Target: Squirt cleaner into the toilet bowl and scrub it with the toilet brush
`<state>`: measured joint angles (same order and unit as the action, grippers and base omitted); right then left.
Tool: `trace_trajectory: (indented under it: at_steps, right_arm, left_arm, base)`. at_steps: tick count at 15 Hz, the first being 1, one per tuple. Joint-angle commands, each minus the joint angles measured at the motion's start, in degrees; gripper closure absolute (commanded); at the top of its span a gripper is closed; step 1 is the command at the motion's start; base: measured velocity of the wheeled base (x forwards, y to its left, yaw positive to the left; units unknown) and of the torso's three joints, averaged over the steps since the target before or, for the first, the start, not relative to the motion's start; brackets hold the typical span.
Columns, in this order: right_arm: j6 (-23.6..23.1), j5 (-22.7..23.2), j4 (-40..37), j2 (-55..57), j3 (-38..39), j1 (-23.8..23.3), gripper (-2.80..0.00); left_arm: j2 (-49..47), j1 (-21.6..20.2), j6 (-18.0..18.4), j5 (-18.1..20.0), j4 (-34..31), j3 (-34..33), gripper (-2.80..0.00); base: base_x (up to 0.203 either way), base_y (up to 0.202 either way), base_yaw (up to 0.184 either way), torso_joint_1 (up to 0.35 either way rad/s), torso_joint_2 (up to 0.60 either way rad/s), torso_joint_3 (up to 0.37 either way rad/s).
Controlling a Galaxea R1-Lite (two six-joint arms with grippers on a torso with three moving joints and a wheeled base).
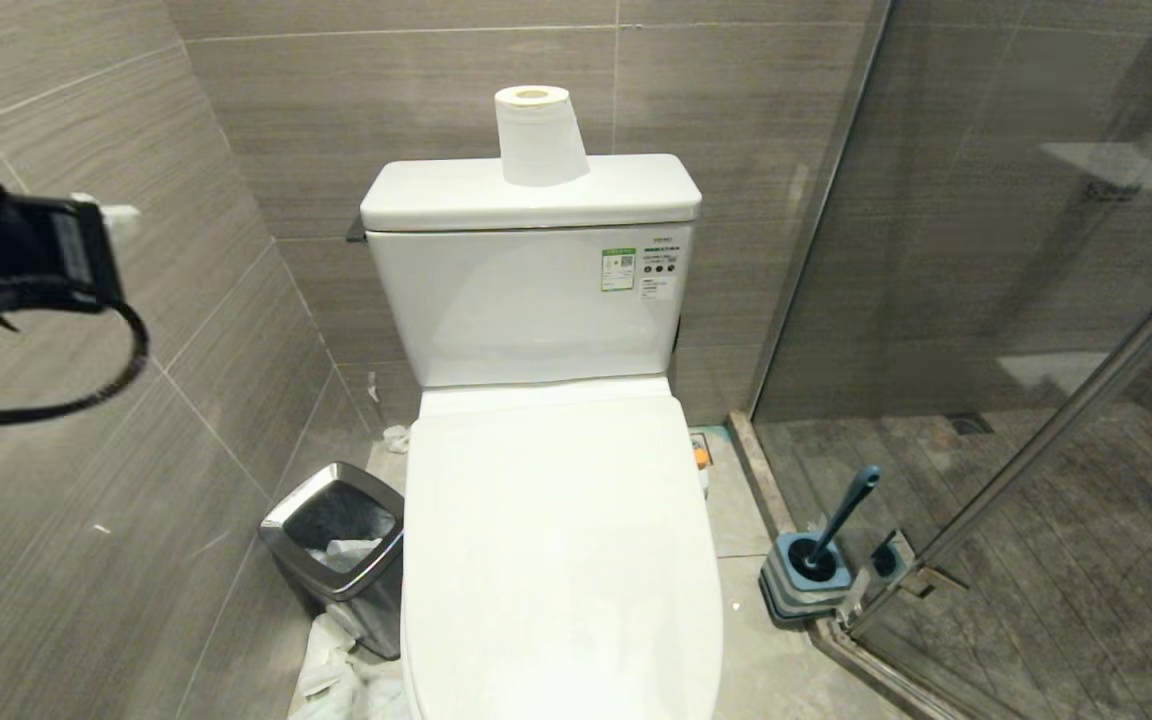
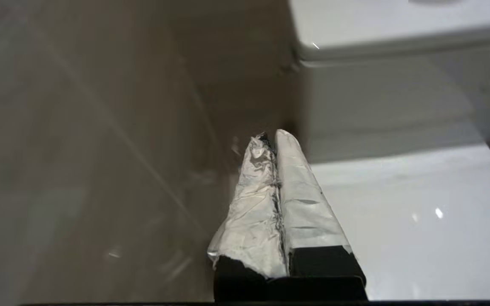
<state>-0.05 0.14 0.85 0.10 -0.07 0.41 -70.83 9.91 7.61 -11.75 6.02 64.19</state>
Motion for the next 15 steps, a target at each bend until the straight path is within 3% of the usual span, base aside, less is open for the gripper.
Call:
trace_trajectory:
  at_steps: [1, 5, 8, 10, 11, 15]
  right_arm:
    - [0.0, 0.0, 0.0, 0.1, 0.0, 0.0, 0.0]
    - [0.0, 0.0, 0.0, 0.1, 0.0, 0.0, 0.0]
    - [0.0, 0.0, 0.0, 0.1, 0.0, 0.0, 0.0]
    - [0.0, 0.0, 0.0, 0.1, 0.0, 0.0, 0.0]
    - [0.0, 0.0, 0.0, 0.1, 0.0, 0.0, 0.0]
    - [0.0, 0.0, 0.0, 0.1, 0.0, 0.0, 0.0]
  left_arm:
    - [9.3, -5.1, 1.4, -0.4, 0.2, 1.8, 0.0]
    - [26.9, -9.3, 6.6, -0.3, -4.9, -0.6, 0.0]
    - [36.7, -13.0, 8.2, -0.1, -12.0, -2.5, 0.0]
    - [40.9, -13.5, 8.9, 0.1, -13.3, -2.9, 0.0]
    - [42.8, -13.4, 9.0, 0.9, -13.5, -3.4, 0.0]
    - [52.6, -13.2, 10.4, 10.4, -13.6, -8.3, 0.0]
  base:
    - [0.0, 0.0, 0.0, 0.0, 0.0, 0.0]
    - [0.0, 0.0, 0.0, 0.0, 0.0, 0.0]
    - [0.0, 0.0, 0.0, 0.0, 0.0, 0.0]
    - [0.0, 0.0, 0.0, 0.0, 0.0, 0.0]
    - [0.0, 0.0, 0.0, 0.0, 0.0, 0.0]
    - [0.0, 0.0, 0.0, 0.0, 0.0, 0.0]
